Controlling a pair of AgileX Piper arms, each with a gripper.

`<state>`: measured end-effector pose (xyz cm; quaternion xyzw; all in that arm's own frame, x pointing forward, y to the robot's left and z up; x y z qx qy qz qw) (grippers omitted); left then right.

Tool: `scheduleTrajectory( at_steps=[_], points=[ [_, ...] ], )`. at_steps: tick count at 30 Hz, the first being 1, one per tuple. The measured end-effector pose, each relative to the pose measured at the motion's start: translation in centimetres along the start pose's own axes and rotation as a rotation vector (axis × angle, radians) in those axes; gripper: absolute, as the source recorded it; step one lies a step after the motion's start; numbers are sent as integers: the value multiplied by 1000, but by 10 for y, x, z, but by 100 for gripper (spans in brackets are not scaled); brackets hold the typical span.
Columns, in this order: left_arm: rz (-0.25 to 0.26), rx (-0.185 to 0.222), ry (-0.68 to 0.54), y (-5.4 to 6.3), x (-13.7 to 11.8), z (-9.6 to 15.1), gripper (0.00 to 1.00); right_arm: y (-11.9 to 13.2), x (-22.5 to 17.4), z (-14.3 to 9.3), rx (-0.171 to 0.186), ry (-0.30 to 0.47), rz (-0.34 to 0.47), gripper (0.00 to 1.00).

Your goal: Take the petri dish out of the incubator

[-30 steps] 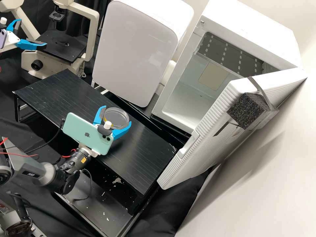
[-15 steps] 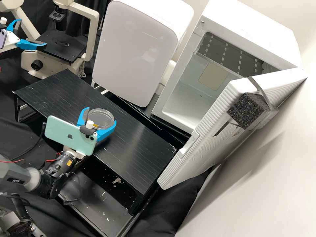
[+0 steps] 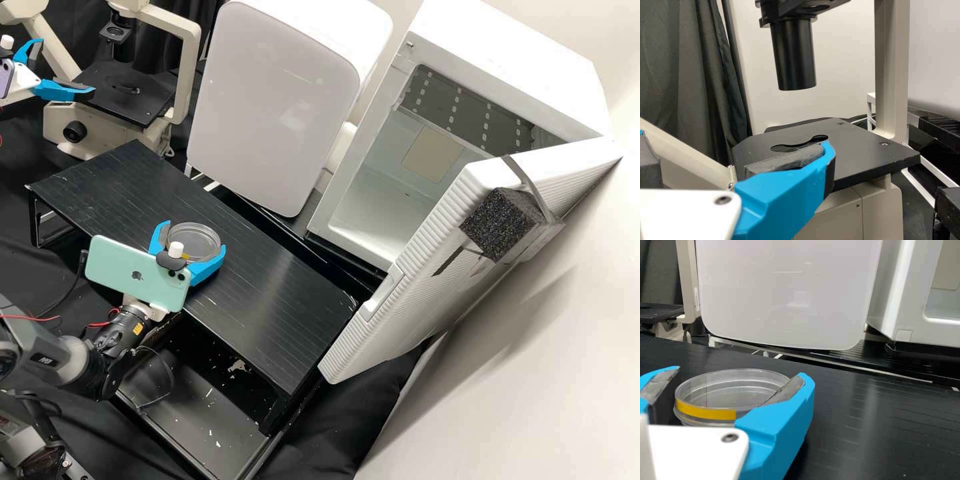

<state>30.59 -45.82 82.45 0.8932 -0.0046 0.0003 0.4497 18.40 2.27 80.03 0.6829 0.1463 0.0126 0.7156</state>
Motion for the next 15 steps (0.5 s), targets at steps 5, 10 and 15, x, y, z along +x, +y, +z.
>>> scheduleTrajectory(
  at_steps=[5,10,15],
  points=[
    [0,0,0,0,0,0,100,-3,2,2,-7,-6,-4,100],
    [0,0,0,0,0,0,100,-1,2,3,-6,-5,7,100],
    [0,0,0,0,0,0,100,0,1,4,-6,-12,13,100]
  ],
)
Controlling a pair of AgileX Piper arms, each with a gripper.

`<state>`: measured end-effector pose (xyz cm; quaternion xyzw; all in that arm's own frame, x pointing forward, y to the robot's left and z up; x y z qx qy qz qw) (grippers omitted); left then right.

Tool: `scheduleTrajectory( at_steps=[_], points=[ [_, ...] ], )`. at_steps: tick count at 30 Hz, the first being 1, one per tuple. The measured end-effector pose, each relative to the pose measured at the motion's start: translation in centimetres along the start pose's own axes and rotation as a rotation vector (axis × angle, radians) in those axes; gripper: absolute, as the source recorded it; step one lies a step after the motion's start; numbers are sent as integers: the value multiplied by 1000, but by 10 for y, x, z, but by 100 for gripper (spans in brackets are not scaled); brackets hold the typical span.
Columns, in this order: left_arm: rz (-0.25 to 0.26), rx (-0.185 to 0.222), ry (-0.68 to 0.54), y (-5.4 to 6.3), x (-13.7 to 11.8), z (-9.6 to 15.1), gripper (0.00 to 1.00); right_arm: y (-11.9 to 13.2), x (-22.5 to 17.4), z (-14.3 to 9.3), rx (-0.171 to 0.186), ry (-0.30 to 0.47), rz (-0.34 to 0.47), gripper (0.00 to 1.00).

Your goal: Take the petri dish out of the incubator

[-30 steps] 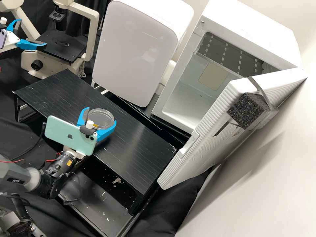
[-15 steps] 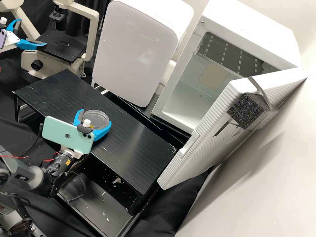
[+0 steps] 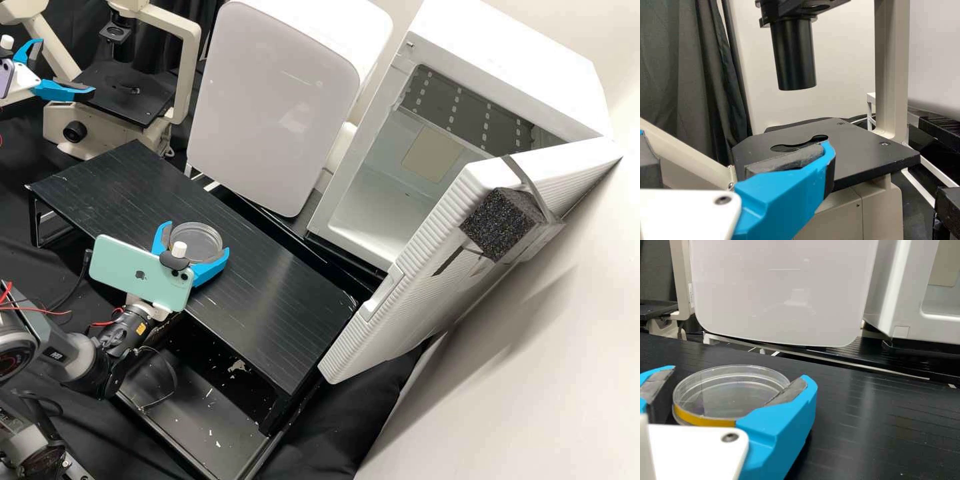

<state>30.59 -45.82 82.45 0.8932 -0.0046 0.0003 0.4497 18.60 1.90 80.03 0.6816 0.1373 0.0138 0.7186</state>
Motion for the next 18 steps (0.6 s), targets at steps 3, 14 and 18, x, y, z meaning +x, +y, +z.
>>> scheduleTrajectory(
  at_steps=[3,14,18],
  points=[
    [0,0,0,0,0,0,100,0,0,0,-14,0,0,100],
    [0,0,0,0,0,0,100,16,-9,-9,-20,30,83,100],
    [0,0,0,0,0,0,100,28,-23,-17,8,54,172,100]
  ],
)
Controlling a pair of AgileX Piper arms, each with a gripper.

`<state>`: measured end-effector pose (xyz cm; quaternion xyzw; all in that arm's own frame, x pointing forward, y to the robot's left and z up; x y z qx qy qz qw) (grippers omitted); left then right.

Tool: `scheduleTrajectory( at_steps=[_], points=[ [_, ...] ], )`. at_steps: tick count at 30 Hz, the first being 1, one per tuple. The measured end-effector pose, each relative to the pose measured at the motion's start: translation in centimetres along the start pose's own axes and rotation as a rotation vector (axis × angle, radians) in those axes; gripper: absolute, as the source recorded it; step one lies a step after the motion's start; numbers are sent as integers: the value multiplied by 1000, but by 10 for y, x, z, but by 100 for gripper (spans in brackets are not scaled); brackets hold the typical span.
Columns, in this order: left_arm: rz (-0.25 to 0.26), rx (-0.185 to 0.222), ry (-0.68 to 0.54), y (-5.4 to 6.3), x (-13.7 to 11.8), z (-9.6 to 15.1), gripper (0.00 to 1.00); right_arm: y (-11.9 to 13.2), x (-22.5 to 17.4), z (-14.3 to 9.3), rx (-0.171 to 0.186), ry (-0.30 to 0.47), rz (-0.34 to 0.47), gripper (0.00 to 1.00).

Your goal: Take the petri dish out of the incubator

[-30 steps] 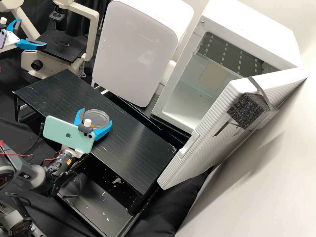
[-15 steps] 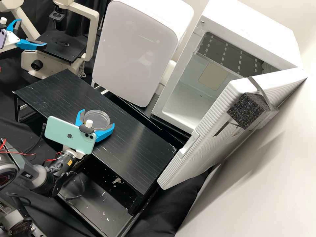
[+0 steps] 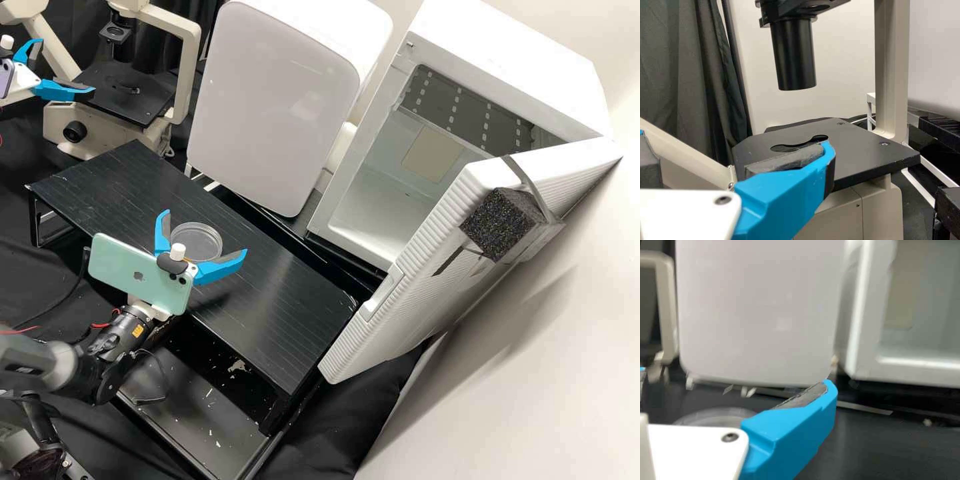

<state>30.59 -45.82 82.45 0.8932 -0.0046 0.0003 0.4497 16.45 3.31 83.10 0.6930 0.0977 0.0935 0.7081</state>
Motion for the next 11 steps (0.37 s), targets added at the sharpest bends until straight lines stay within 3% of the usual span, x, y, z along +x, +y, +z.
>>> scheduleTrajectory(
  at_steps=[6,11],
  points=[
    [0,0,0,0,0,0,100,21,-17,-18,-10,46,200,100],
    [0,0,0,0,0,0,100,28,-19,-19,84,58,266,100]
  ],
)
